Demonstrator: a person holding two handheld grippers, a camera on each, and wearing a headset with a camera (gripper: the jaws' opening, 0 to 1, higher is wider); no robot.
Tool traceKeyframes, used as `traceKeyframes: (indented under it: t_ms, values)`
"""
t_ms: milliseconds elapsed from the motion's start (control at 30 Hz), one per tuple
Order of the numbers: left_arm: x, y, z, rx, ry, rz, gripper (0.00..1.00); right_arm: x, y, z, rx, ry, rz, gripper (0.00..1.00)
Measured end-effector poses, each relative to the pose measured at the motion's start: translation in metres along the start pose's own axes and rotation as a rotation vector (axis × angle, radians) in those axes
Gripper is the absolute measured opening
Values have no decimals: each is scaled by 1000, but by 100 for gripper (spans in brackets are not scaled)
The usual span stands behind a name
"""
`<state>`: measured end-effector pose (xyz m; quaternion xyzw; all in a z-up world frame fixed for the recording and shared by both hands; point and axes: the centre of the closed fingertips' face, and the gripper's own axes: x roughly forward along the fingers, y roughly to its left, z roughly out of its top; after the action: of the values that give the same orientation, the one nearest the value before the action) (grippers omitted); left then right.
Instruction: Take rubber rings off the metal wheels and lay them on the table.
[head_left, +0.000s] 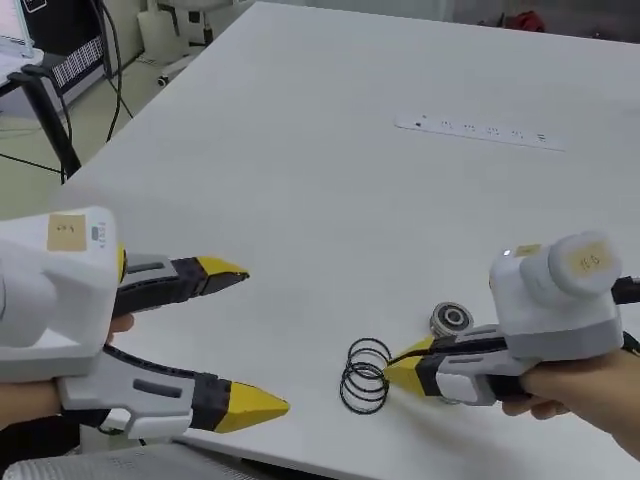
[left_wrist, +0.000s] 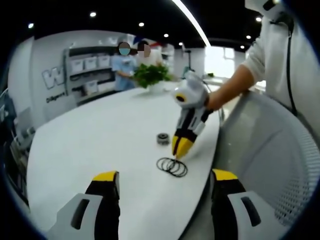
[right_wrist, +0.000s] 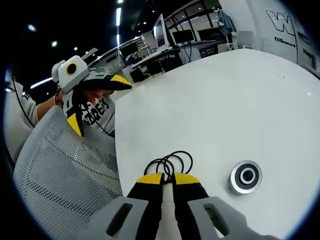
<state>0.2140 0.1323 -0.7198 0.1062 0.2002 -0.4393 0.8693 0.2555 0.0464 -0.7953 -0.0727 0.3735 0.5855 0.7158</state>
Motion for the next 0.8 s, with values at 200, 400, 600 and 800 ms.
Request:
traceKeyframes:
  t_ms: [200, 400, 600, 800]
  values:
    - [0, -2, 1, 2, -1, -5, 75, -13, 1, 8, -6, -37, -4, 5]
    - [3, -5, 6, -1, -14, -12, 75, -33, 11, 18, -44, -77, 31, 10]
    - [4, -7, 9, -1, -19, -16, 76, -55, 11, 24, -83, -122, 24, 22]
    - [4, -5, 11, -8, -20, -12, 77, -77, 7, 27, -76, -167, 5, 30]
